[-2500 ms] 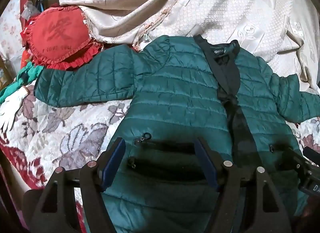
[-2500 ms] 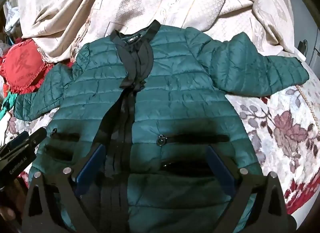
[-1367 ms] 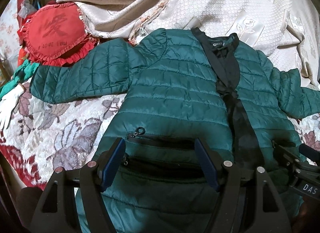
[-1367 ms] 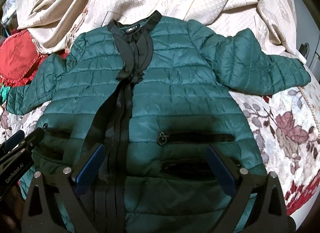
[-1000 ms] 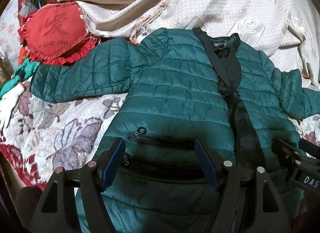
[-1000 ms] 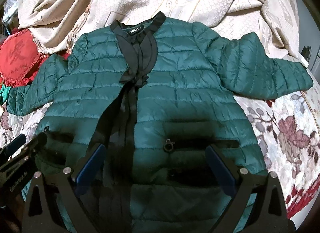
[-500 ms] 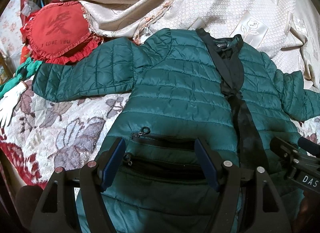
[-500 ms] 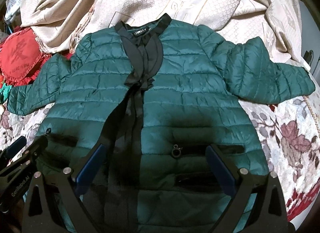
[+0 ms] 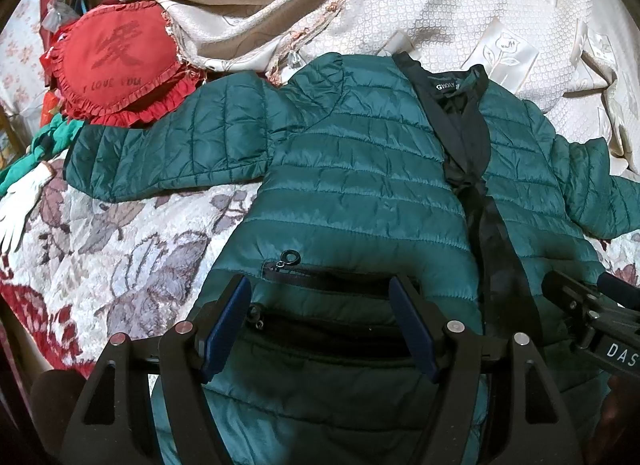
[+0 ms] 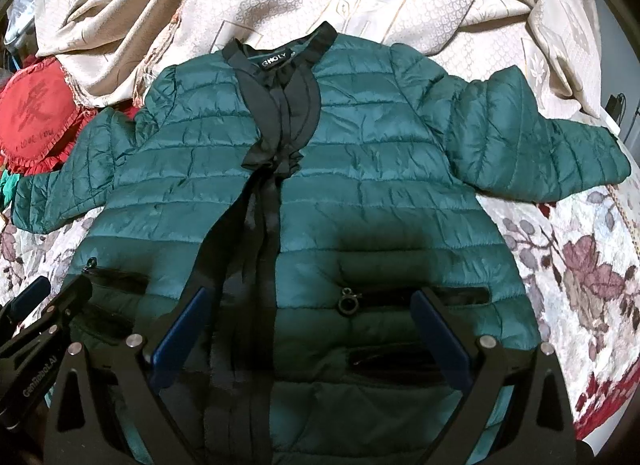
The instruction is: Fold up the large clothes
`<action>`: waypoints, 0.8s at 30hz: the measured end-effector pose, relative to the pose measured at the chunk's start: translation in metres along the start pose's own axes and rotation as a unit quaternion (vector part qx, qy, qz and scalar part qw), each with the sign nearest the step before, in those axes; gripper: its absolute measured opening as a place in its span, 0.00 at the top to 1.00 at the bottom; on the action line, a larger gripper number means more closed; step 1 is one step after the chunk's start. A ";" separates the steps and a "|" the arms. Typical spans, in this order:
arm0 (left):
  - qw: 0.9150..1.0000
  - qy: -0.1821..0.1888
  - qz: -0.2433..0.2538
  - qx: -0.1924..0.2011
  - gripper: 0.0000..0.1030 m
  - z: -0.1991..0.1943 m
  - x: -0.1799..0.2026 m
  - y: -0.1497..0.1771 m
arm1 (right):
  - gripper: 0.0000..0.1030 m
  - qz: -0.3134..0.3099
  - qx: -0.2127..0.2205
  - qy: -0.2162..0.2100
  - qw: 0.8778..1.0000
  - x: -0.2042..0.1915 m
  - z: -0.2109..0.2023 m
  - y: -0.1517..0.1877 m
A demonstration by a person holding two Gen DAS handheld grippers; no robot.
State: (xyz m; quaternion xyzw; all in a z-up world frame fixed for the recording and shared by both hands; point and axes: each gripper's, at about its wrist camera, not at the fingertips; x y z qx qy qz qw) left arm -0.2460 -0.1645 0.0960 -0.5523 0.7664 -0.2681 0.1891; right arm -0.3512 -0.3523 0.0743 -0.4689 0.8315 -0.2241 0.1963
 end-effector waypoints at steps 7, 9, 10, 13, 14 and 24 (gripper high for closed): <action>1.000 -0.002 0.000 -0.002 0.47 0.002 0.001 -0.001 | 0.01 0.002 -0.005 -0.011 1.000 -0.001 0.001 -0.001; 1.000 -0.002 0.000 -0.002 0.47 0.002 0.001 -0.001 | 0.01 0.002 -0.006 -0.012 1.000 -0.001 0.000 -0.001; 1.000 -0.002 0.000 -0.003 0.47 0.002 0.001 -0.001 | 0.01 0.000 -0.005 -0.007 1.000 -0.002 0.001 -0.001; 1.000 -0.001 0.001 -0.003 0.47 0.003 0.002 -0.001 | 0.01 0.002 -0.006 -0.007 1.000 -0.001 0.001 -0.001; 1.000 -0.001 0.001 -0.004 0.47 0.003 0.002 -0.001 | 0.01 0.004 -0.006 -0.010 1.000 -0.001 0.000 -0.001; 1.000 0.005 0.004 -0.008 0.47 0.001 0.005 0.003 | 0.01 0.009 -0.011 -0.003 1.000 0.004 0.000 0.003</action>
Point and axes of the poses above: each gripper's, at about its wrist camera, not at the fingertips, and z roughly the way its jaws point, x to its right, y to its underside, and after that the axes turned 3 degrees about -x, right-handed
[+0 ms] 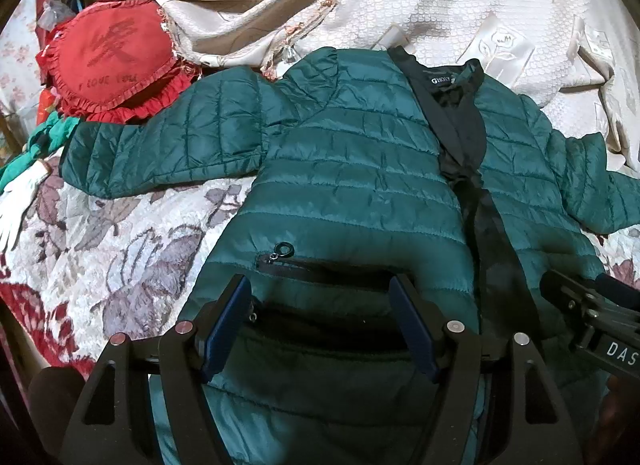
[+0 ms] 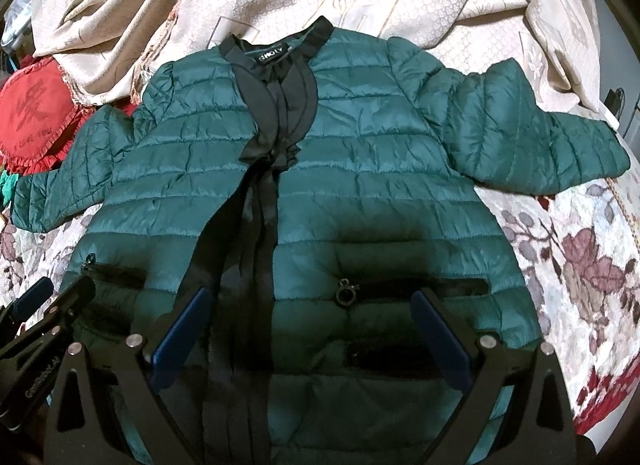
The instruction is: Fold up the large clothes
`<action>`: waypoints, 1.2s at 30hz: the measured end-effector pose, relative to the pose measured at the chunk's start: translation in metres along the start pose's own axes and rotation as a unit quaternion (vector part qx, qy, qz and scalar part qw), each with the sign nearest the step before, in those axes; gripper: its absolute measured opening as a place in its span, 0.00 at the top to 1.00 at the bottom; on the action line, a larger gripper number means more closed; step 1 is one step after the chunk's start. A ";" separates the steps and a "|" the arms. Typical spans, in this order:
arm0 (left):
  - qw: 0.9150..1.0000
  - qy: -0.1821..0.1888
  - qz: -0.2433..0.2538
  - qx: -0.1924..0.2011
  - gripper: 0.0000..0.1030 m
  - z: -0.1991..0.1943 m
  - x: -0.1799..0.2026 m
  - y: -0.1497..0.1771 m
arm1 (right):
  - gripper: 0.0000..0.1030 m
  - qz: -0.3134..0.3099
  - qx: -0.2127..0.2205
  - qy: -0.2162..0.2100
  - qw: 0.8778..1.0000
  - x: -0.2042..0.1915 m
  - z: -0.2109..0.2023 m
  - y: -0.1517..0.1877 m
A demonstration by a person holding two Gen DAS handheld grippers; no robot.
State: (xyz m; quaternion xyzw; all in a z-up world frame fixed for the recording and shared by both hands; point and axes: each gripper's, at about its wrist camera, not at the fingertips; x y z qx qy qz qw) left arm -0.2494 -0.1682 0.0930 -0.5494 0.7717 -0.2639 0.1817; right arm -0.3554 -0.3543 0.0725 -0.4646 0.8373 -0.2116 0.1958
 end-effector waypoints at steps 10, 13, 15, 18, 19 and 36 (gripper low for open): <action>1.000 0.000 -0.018 -0.022 0.47 0.009 -0.014 -0.009 | 0.01 -0.003 -0.005 0.008 1.000 -0.002 0.007 -0.001; 0.999 -0.001 -0.034 -0.021 0.47 0.012 -0.030 -0.018 | 0.01 -0.012 -0.005 0.010 1.000 -0.007 0.010 -0.004; 0.999 -0.006 -0.047 -0.016 0.47 0.014 -0.043 -0.025 | 0.01 -0.019 -0.004 0.008 1.000 -0.012 0.014 -0.009; 0.998 -0.019 -0.062 -0.012 0.47 0.020 -0.066 -0.035 | 0.01 -0.020 0.000 -0.004 1.000 -0.018 0.020 -0.017; 0.997 -0.024 -0.067 -0.014 0.47 0.023 -0.075 -0.038 | 0.01 -0.017 0.000 -0.014 1.000 -0.020 0.023 -0.021; 0.949 -0.168 -0.265 0.014 0.46 0.079 -0.311 -0.108 | 0.01 -0.047 -0.041 -0.036 0.997 -0.064 0.059 -0.037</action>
Point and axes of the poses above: each gripper's, at about its wrist camera, not at the fingertips, and z roughly the way its jaws point, x to its right, y to its underside, and after that the axes turned 3 degrees about -x, right-handed
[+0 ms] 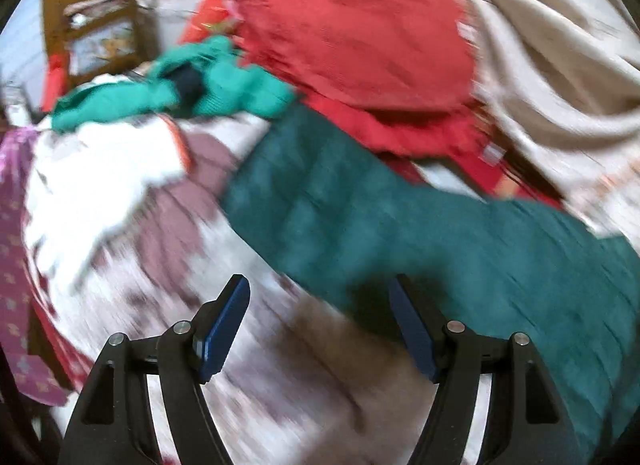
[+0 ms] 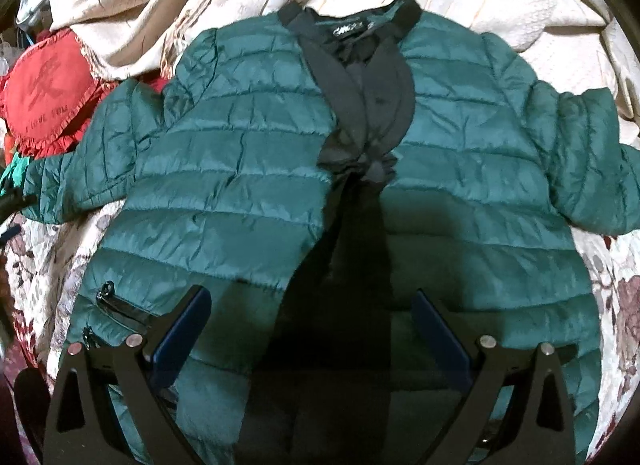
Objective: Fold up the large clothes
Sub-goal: 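Grasp the sleeve cuff nearest the left tool with the left tool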
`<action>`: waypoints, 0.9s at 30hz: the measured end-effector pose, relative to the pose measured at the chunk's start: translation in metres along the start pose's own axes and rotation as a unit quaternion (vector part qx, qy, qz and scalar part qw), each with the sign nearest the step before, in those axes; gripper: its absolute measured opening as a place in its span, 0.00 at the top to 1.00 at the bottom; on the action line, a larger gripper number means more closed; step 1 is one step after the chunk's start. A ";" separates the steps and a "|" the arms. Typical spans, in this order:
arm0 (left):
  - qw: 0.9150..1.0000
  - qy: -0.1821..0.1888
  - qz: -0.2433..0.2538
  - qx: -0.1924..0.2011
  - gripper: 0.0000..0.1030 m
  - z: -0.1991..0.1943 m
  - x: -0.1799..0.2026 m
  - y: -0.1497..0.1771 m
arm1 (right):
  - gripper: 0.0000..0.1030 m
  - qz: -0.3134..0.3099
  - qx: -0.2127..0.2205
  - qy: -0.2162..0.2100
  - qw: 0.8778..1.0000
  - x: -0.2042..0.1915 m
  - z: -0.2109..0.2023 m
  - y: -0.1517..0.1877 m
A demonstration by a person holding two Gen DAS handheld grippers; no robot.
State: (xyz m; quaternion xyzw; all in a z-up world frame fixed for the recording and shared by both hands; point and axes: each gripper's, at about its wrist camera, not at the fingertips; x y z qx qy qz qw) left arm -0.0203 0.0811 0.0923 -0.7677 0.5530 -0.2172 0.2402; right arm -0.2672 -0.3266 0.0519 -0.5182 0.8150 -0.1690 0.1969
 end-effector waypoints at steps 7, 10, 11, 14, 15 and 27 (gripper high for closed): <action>0.994 -0.104 0.008 0.014 0.47 0.056 -0.017 -0.043 | 0.01 -0.013 -0.008 0.003 1.000 -0.009 0.007 0.001; 0.992 -0.119 0.030 0.021 0.47 0.071 -0.012 -0.047 | 0.01 -0.022 -0.013 0.005 1.000 -0.013 0.010 0.001; 0.992 -0.116 0.039 0.030 0.48 0.073 -0.009 -0.049 | 0.01 -0.024 -0.014 0.005 1.000 -0.014 0.010 0.001; 0.994 -0.091 0.053 0.022 0.82 0.077 -0.002 -0.051 | 0.01 -0.023 -0.014 0.003 1.000 -0.015 0.011 0.003; 0.996 -0.078 0.048 0.020 0.93 0.076 -0.003 -0.052 | 0.01 -0.022 -0.014 0.002 1.000 -0.016 0.011 0.003; 0.996 0.048 0.062 0.032 1.00 -0.002 0.017 -0.031 | 0.01 -0.015 -0.009 -0.006 1.000 -0.010 0.004 0.010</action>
Point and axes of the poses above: each gripper's, at about its wrist camera, not at the fingertips, and z roughly the way its jaws point, x to its right, y to its underside, and after that the axes turned 3 degrees about -x, right-handed
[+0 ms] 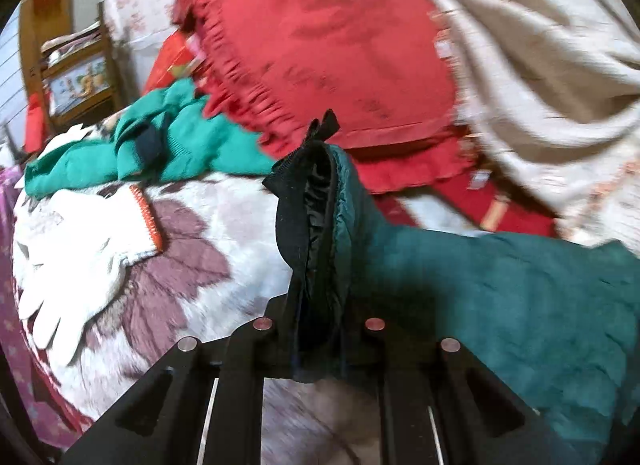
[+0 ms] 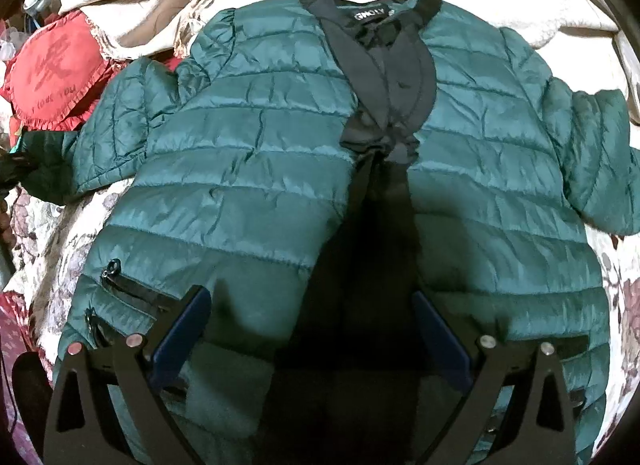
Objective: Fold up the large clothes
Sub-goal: 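Grasp the sleeve cuff nearest the left tool with the left tool, then fold the held sleeve across the jacket body toward the right tool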
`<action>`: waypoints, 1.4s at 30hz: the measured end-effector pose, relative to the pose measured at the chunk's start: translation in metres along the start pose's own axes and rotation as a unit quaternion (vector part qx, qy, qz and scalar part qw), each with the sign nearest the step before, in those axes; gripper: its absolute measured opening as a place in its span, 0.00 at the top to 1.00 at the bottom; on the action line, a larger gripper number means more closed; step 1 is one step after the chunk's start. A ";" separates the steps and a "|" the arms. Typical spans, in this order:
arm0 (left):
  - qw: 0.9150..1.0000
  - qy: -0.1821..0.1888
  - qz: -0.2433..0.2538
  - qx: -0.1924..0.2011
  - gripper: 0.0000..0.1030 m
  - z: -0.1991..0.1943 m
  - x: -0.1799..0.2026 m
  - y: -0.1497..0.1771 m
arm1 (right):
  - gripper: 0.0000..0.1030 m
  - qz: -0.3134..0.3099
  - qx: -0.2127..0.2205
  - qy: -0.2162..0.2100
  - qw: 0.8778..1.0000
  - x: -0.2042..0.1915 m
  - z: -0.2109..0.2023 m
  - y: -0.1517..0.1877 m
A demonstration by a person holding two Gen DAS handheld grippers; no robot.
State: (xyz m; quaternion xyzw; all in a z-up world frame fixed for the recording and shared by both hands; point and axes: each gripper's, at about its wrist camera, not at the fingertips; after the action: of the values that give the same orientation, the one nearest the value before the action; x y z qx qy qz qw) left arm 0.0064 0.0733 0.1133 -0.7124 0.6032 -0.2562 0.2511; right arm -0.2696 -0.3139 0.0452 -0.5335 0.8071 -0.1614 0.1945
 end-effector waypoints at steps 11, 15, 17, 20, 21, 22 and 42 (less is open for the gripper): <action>0.987 0.140 0.074 0.026 1.00 -0.105 0.105 0.022 | 0.01 0.027 0.021 0.000 0.999 0.027 -0.024 0.007; 0.976 0.184 0.111 0.021 1.00 -0.132 0.153 0.036 | 0.01 0.046 0.027 0.002 0.999 0.044 -0.032 0.010; 0.971 0.205 0.126 0.015 1.00 -0.141 0.177 0.042 | 0.01 0.054 0.030 0.002 0.998 0.051 -0.034 0.011; 0.961 0.227 0.155 0.015 1.00 -0.153 0.218 0.056 | 0.01 0.064 0.034 0.004 0.997 0.061 -0.038 0.013; 0.957 0.235 0.168 0.015 1.00 -0.157 0.236 0.064 | 0.01 0.067 0.037 0.005 0.997 0.066 -0.040 0.014; 0.954 0.242 0.176 0.013 1.00 -0.159 0.250 0.070 | 0.01 0.069 0.039 0.007 0.997 0.070 -0.041 0.015; 0.911 0.321 0.239 -0.097 0.89 -0.105 0.384 0.166 | 0.01 0.124 0.036 0.052 0.990 0.148 -0.047 0.028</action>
State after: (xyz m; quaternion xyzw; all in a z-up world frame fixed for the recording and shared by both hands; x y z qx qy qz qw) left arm -0.1315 -0.3352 0.1046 -0.4473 0.8254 -0.3435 0.0274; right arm -0.3671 -0.4379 0.0522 -0.4132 0.8694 -0.1930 0.1901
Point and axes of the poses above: each gripper's, at about its wrist camera, not at the fingertips, and z roughly the way its jaws point, x to its right, y to its underside, and after that the axes turned 3 degrees about -x, right-handed
